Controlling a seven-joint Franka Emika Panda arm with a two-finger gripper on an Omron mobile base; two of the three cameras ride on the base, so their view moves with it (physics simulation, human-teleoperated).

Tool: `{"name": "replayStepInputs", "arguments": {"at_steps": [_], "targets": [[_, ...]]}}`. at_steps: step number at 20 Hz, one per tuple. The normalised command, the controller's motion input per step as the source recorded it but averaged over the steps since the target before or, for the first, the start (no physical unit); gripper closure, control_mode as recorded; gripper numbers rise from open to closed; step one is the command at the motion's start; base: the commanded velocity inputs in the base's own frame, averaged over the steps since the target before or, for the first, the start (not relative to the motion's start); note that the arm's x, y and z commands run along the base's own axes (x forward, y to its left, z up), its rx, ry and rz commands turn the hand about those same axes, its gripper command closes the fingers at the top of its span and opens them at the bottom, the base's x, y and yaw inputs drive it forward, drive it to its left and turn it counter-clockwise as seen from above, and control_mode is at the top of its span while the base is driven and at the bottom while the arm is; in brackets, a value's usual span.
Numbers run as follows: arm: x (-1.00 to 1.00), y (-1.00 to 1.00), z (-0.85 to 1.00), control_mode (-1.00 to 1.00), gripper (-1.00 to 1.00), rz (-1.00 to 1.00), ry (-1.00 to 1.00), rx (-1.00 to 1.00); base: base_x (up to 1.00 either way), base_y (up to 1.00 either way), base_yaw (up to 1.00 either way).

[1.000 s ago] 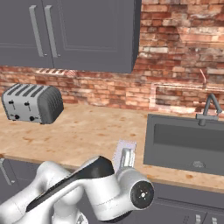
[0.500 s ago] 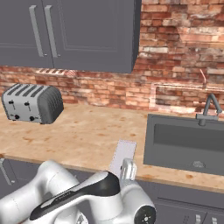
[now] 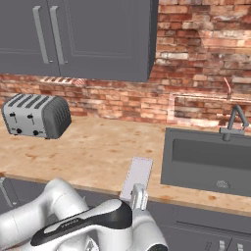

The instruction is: The ice cube tray has been filled with water. Take the tray and place it in the freezer to make ice. Close the freezer door after placing the tray.

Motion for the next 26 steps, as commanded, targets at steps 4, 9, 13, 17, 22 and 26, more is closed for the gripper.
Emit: {"name": "replayStepInputs", "arguments": {"at_steps": [4, 9, 13, 17, 22, 26], "targets": [[0.00, 0.14, -0.13, -1.00, -1.00, 0.00, -0.08, 0.00, 0.00, 0.00, 0.00], [0.00, 0.16, -0.11, -1.00, -1.00, 0.00, -0.09, 0.00, 0.00, 0.00, 0.00], [0.02, 0.11, -0.09, -1.00, -1.00, 0.00, -0.08, 0.00, 0.00, 0.00, 0.00], [0.07, 0.03, -0.05, -1.00, -1.00, -0.01, -0.05, 0.00, 0.00, 0.00, 0.00], [0.07, 0.00, -0.02, -1.00, -1.00, -0.05, -0.04, 0.00, 0.00, 0.00, 0.00], [0.14, 0.00, 0.00, -1.00, -1.00, -0.06, -0.01, 0.00, 0.00, 0.00, 0.00]]}}
